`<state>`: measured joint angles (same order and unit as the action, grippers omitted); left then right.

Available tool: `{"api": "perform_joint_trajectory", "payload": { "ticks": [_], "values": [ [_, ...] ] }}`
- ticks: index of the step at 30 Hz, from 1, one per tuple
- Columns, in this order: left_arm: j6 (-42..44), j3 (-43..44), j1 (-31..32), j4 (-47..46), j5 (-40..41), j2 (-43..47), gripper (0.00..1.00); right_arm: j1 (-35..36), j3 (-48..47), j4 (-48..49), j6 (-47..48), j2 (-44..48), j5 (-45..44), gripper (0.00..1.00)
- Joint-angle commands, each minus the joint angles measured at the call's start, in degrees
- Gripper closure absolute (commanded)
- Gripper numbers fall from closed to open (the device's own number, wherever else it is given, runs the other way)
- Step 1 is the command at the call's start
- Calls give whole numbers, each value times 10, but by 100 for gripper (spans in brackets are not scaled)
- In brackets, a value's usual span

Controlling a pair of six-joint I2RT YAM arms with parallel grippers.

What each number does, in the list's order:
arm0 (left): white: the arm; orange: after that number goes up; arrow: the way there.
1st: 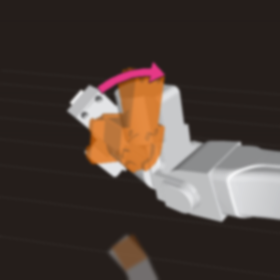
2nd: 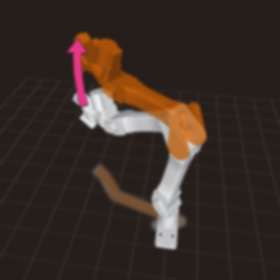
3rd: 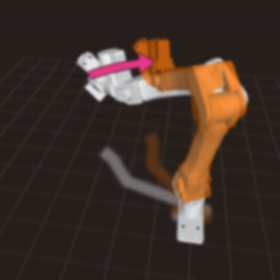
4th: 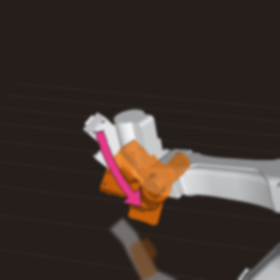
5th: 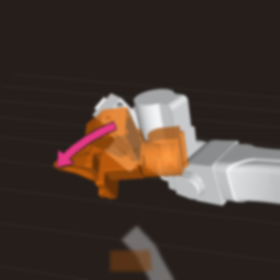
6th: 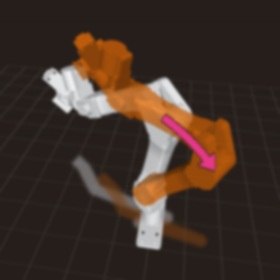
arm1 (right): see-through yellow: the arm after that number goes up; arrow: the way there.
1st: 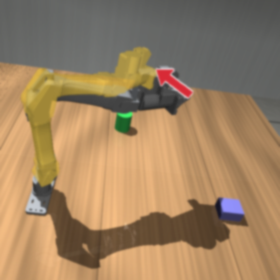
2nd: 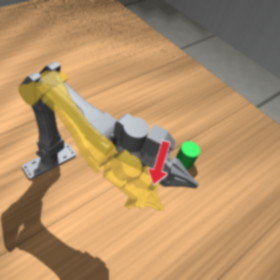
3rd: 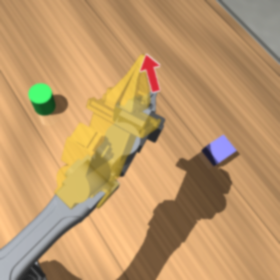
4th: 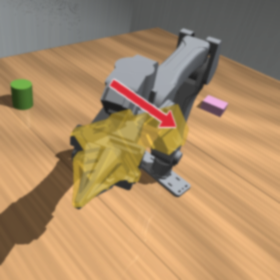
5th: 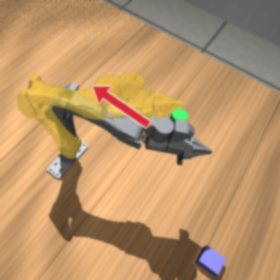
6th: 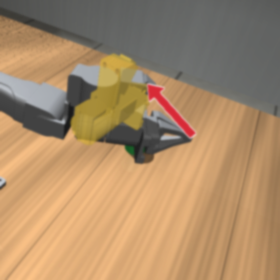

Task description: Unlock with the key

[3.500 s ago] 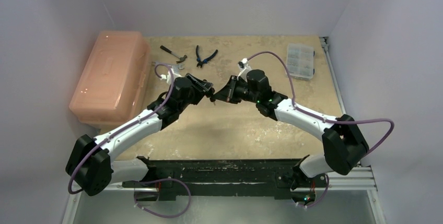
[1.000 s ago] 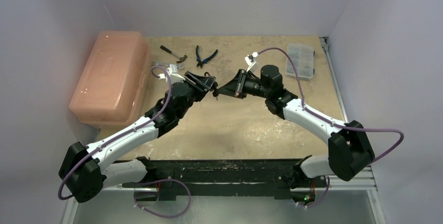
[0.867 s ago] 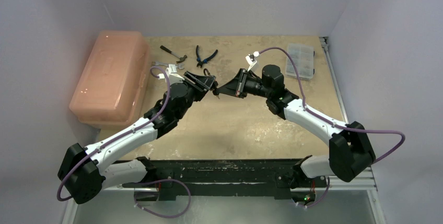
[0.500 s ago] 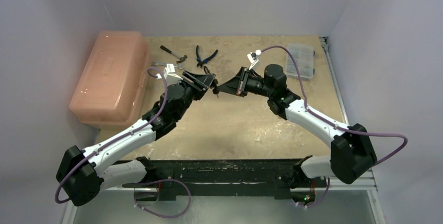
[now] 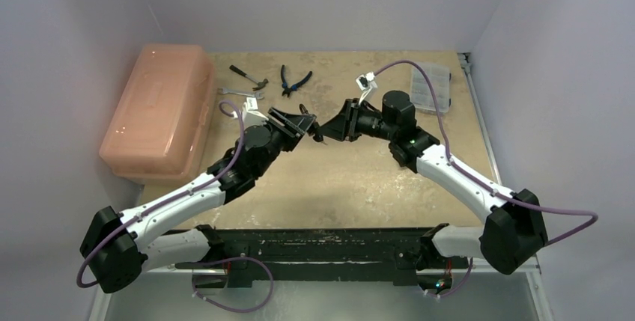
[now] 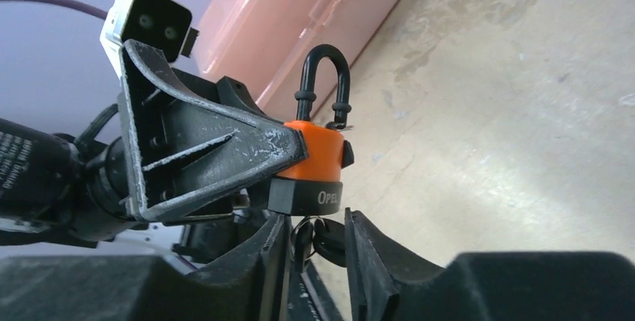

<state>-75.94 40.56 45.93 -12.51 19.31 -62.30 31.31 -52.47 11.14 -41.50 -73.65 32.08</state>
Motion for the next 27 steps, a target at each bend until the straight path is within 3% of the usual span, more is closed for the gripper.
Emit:
{"api": "perform_joint_trajectory", "payload": {
  "ticks": [1, 7, 19, 27],
  "values": [
    [-30, 11, 32, -6, -80, -2, 100, -11, -39, -12, 123, 27, -85, 58],
    [-41, 18, 32, -8, -70, -15, 100, -3, -30, -40, 153, 50, -98, 46],
    [-71, 28, 32, 20, -49, -31, 100, 50, -12, -20, 166, 60, -110, 40],
    [-81, 27, 32, 19, -44, -27, 100, 78, 2, 4, 124, 62, -225, 39]
  ]
}}
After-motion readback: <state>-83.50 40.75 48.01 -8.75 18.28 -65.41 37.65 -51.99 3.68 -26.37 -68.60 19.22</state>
